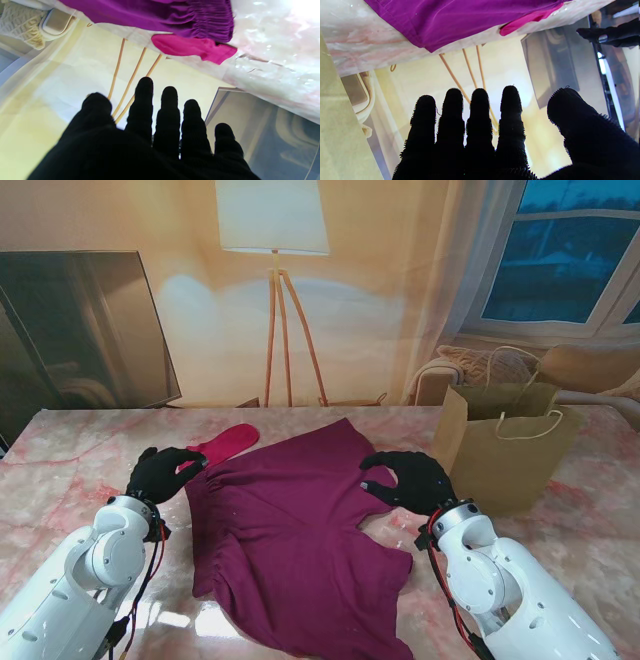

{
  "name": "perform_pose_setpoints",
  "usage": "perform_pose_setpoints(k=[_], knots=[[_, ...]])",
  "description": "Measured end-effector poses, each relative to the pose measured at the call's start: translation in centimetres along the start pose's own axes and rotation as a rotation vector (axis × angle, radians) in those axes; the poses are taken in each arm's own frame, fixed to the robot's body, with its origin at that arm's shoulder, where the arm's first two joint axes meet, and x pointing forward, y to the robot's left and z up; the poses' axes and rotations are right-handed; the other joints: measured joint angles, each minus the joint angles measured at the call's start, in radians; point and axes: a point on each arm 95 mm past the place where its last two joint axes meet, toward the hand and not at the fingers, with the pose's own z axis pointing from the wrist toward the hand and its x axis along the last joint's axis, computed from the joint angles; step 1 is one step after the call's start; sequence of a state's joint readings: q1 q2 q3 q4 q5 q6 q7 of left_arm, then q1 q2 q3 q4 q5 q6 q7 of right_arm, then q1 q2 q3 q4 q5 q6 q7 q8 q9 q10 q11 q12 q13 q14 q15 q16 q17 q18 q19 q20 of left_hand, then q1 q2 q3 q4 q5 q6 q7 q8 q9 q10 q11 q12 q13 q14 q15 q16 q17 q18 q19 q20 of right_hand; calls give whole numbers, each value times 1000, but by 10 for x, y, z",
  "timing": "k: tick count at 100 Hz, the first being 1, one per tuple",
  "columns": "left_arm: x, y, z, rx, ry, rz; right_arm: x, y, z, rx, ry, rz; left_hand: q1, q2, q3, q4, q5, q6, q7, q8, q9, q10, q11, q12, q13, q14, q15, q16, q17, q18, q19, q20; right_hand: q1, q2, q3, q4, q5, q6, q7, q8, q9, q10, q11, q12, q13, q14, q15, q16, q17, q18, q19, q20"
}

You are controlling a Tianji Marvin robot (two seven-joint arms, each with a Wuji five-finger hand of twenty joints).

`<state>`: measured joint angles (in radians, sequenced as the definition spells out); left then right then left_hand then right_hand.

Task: Fold the socks and the shorts into the kraft paper bag

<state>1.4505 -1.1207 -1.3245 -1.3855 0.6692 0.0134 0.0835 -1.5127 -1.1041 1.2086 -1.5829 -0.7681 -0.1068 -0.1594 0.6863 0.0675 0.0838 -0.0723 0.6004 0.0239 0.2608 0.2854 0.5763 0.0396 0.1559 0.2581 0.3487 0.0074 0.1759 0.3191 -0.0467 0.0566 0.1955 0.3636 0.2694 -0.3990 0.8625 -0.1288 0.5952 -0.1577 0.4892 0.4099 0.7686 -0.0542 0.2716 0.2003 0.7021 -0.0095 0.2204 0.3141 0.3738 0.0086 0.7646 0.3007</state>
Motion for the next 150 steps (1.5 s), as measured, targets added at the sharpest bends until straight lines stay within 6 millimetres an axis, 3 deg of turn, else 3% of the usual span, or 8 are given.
perform_pose_setpoints(k=[23,51,66,83,101,128,135,150], knots=[[-17,0,20,-85,-37,-20,-4,-5,4,11,-12,11,-111,87,-72,24,-90,9,-65,-16,-83,-18,-27,-13,-98,-36,-51,-24,3,-36,-109,9,0,9,0,0,0,2,0,0,0,0,0,0,0,0,0,0,-6,0,0,0],[-33,4,48,-162,-64,12,-10,-9,7,26,-24,17,-247,137,-78,26,-182,9,-125,-37,-186,-39,-55,-33,-194,-73,-87,-42,20,-62,-161,-85,0,22,-15,0,0,6,0,0,0,0,0,0,0,0,0,0,-6,0,0,0],[-43,9,61,-191,-97,12,-14,-13,7,44,-36,23,-286,155,-79,28,-238,49,-164,-53,-248,-39,-72,-46,-226,-77,-103,-49,25,-73,-170,-107,0,36,-15,0,0,7,0,0,-11,1,2,0,0,0,0,0,-6,0,0,0],[-49,14,75,-226,-133,-13,-18,-15,7,53,-52,29,-333,175,-87,40,-243,69,-188,-78,-280,-38,-85,-58,-247,-77,-115,-60,25,-84,-177,-133,0,37,-15,0,0,7,0,0,-11,1,2,0,0,0,0,0,-7,0,0,0],[-49,15,86,-258,-160,-29,-20,-18,7,67,-59,31,-371,195,-87,40,-255,73,-197,-88,-308,-38,-94,-60,-255,-77,-154,-170,28,-97,-198,-302,0,41,-24,0,0,7,0,0,-11,1,2,0,0,1,0,0,-7,0,0,0],[-56,24,94,-301,-182,-34,-22,-19,7,74,-68,42,-373,208,-87,40,-254,74,-197,-88,-286,-38,-94,-68,-255,-77,-154,-180,28,-97,-200,-339,0,48,-37,0,0,7,0,0,-11,1,2,0,0,1,0,0,-7,1,2,0],[-56,25,95,-316,-189,-40,-23,-19,6,72,-69,44,-384,208,-87,40,-253,103,-197,-88,-274,-15,-94,-69,-255,-68,-154,-180,28,-97,-200,-340,0,48,-37,0,0,7,0,0,-11,1,2,0,0,1,0,0,-8,1,3,0],[-53,23,96,-336,-238,-48,-23,-19,5,73,-71,46,-396,213,-87,40,-239,158,-197,-88,-260,-32,-121,-82,-255,-47,-155,-166,28,-97,-200,-350,0,48,-37,0,0,7,0,0,-26,1,5,0,0,12,0,0,-9,11,3,0]])
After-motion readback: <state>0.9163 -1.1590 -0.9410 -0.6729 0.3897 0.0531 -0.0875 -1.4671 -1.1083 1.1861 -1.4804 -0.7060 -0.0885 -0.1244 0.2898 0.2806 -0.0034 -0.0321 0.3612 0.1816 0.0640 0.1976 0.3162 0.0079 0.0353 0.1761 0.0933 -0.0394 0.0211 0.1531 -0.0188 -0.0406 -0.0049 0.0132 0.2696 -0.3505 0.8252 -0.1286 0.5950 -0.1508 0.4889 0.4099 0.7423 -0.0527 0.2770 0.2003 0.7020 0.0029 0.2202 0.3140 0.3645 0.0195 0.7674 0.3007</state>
